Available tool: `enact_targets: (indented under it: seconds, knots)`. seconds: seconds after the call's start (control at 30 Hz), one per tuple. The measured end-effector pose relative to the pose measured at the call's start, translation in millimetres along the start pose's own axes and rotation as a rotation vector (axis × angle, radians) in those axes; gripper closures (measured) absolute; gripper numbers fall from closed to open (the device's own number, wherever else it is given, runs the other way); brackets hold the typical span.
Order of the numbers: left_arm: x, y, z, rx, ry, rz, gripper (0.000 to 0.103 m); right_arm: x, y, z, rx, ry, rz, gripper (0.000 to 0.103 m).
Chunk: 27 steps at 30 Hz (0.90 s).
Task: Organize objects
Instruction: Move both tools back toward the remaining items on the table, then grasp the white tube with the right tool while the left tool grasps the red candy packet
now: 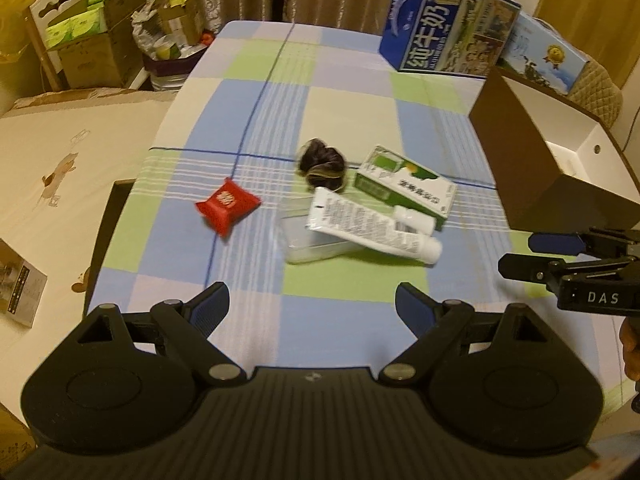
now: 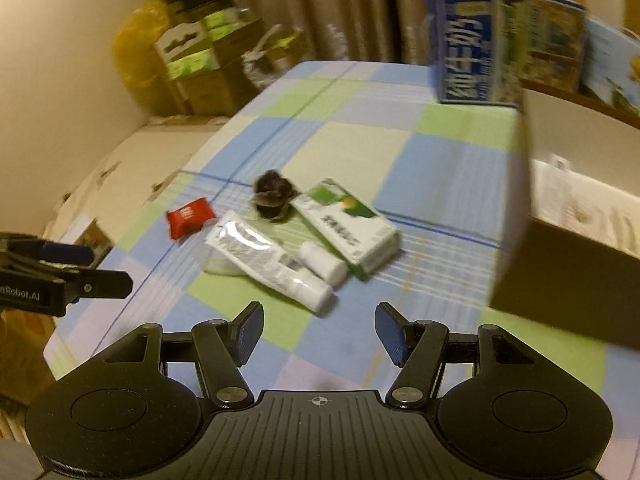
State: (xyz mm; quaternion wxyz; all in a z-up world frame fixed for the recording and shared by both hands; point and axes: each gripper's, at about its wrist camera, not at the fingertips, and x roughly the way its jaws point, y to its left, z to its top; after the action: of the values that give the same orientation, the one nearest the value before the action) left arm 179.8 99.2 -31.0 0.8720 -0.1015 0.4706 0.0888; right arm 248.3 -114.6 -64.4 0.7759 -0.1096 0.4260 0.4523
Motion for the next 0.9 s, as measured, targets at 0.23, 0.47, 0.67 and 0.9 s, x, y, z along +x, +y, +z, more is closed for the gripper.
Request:
enact_targets:
  seconds: [0.23,0.47,0.67,0.9]
  knots:
    - [10.3,34.4,-5.7,-0.059,0.018,0.045,0.015,33.1,6.1,10.7,-0.090,-0.003,0.080,0.044]
    - [22.0,63.7,-9.1,-0.106,0.041,0.090,0.015,68.3,14.6,21.7,-0.184,0.015,0.131,0.044]
    - [30.1,77.7,-11.1,-0.126,0.063,0.109,0.015,97.9,22.9,24.9,-0.280,0.043,0.139,0.044]
    - [34.5,83.9,-14.4,-0.136,0.078,0.113,0.015,115.9,29.1,15.8,-0.396,0.078,0.135,0.047]
